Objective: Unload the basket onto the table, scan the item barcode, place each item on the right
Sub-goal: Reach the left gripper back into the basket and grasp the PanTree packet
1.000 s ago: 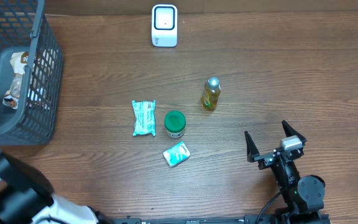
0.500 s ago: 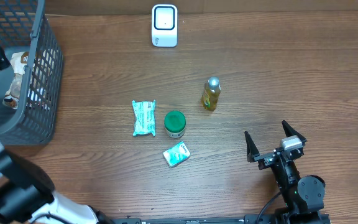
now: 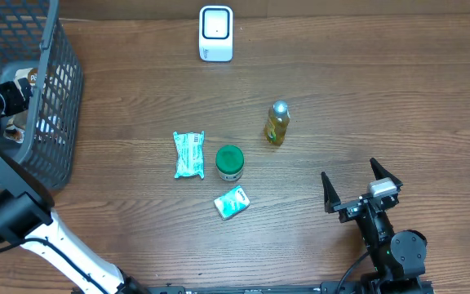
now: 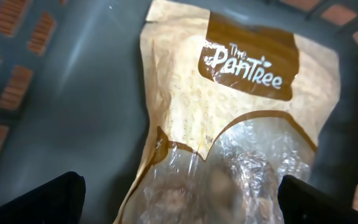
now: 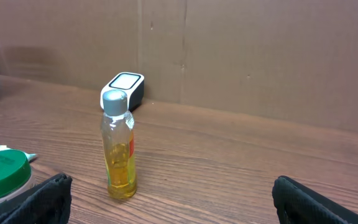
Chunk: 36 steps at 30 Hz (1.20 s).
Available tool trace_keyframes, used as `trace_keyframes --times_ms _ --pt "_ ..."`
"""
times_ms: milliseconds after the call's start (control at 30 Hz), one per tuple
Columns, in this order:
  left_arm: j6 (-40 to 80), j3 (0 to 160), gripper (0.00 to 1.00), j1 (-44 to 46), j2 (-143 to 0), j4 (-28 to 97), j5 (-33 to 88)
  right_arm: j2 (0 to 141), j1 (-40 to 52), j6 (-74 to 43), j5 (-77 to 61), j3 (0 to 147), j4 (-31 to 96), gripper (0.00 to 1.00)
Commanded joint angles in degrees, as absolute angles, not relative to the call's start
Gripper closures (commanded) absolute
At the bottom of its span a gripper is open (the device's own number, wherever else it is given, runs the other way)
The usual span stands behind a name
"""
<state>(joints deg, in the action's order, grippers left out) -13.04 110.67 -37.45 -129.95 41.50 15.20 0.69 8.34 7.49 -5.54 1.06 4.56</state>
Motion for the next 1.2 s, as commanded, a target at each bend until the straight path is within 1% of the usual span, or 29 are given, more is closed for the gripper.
trace_keyframes --times_ms 0,267,333,367,433,533,567,600,633,667,800,900,1167 --pt "-15.46 112.55 0.00 -36.93 -132.88 41.85 16.14 0.16 8.16 7.38 -5.19 0.45 4.38 0.00" --pt "-15.46 112.55 0.00 -38.24 -139.15 45.74 15.97 0.16 8.16 7.38 -5.19 0.45 4.38 0.00" --pt "-15.42 112.55 0.04 -38.57 -140.66 47.09 16.19 0.16 8.16 7.38 -5.19 0.45 4.38 0.00" --pt "-15.38 112.55 0.09 -38.61 -141.25 47.62 16.43 0.16 8.16 7.38 -5.19 0.45 4.38 0.00" --pt "-15.22 112.55 0.23 -38.61 -141.75 48.66 16.67 0.16 8.16 7.38 -5.19 0.45 4.38 0.00" --pt "-15.25 112.68 0.53 -38.61 -141.49 49.50 17.08 0.16 8.16 7.38 -5.19 0.45 4.38 0.00" --pt "-15.25 112.84 0.67 -38.59 -141.27 49.54 17.50 0.16 8.16 7.38 -5.19 0.45 4.38 0.00" --pt "-15.22 113.08 0.77 -38.61 -140.90 49.89 18.00 0.16 8.16 7.38 -5.19 0.45 4.38 0.00" --pt "-15.20 113.40 0.84 -38.61 -140.53 50.33 18.20 0.16 8.16 7.38 -5.19 0.45 4.38 0.00" --pt "-15.20 113.99 0.89 -38.61 -139.96 50.96 18.31 0.16 8.16 7.38 -5.19 0.45 4.38 0.00" --pt "-13.93 117.49 0.92 -38.57 -137.19 53.36 18.26 0.16 8.16 7.38 -5.19 0.45 4.38 0.00" --pt "-11.33 120.36 0.96 -38.54 -133.73 54.50 17.96 0.16 8.16 7.38 -5.19 0.45 4.38 0.00" --pt "-5.41 122.10 0.96 -38.54 -120.05 53.93 15.68 0.16 8.16 7.38 -5.19 0.45 4.38 0.00"
